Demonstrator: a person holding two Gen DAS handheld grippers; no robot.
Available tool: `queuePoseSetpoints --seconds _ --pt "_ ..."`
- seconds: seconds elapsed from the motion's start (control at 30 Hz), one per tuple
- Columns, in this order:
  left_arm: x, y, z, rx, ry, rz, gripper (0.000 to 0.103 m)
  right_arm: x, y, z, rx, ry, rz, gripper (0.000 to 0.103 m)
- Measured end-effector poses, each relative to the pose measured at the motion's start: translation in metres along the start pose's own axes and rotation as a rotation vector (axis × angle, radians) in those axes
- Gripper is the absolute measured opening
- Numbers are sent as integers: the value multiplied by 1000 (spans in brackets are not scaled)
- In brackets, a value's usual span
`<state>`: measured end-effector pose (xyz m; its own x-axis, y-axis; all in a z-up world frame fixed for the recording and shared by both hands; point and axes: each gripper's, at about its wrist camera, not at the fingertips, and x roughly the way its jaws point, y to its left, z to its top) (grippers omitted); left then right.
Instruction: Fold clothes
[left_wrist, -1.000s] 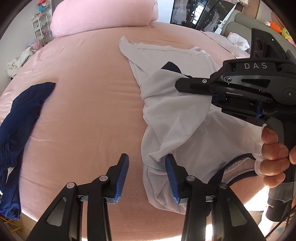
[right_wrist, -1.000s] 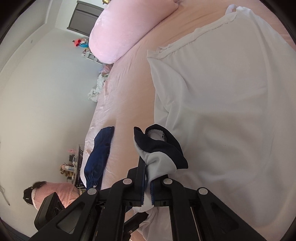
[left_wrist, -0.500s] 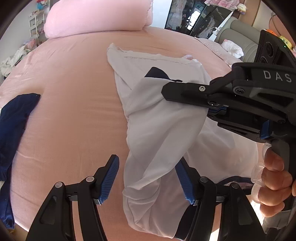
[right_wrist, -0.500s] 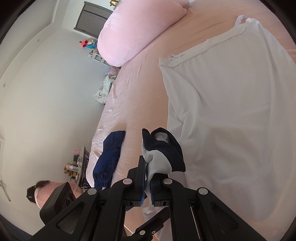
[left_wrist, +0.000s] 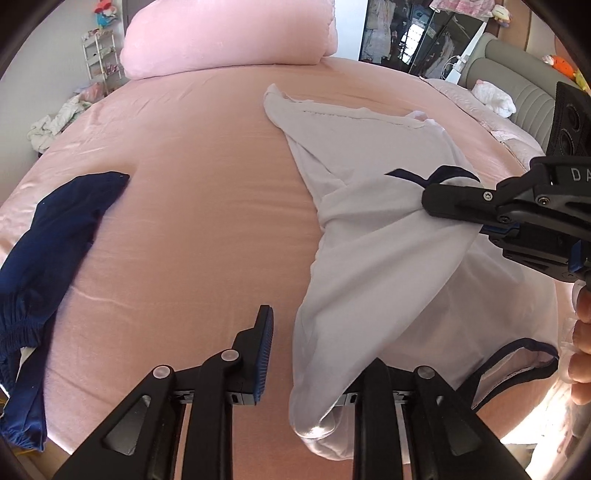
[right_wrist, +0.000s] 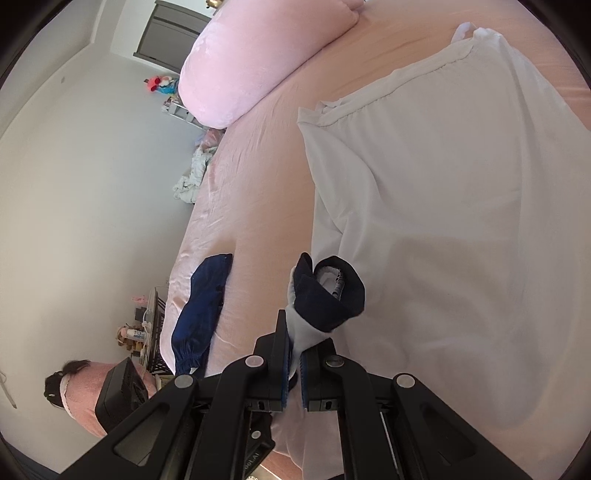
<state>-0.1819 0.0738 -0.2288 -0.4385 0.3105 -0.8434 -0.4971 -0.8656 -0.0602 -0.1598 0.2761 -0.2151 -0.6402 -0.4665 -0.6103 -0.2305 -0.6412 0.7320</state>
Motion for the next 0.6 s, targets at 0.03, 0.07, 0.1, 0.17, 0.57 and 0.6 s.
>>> queuePoseSetpoints --seconds 0.03,0.07,0.1,0.17,0.57,0.6 --pt "1 4 -3 -4 8 2 20 1 -3 -2 7 2 -2 3" --pt "4 7 -1 -5 15 9 21 1 -5 -3 15 6 -2 3" --pt "4 7 -4 -1 23 12 20 2 -8 -5 23 11 0 3" --pt "3 4 -7 12 33 25 20 4 -12 -9 28 23 -12 3" --pt "-5 -3 -26 48 35 99 21 6 -33 -37 41 74 -69 3" --pt "-6 -2 -27 45 37 98 21 5 -32 -39 33 73 -77 3"
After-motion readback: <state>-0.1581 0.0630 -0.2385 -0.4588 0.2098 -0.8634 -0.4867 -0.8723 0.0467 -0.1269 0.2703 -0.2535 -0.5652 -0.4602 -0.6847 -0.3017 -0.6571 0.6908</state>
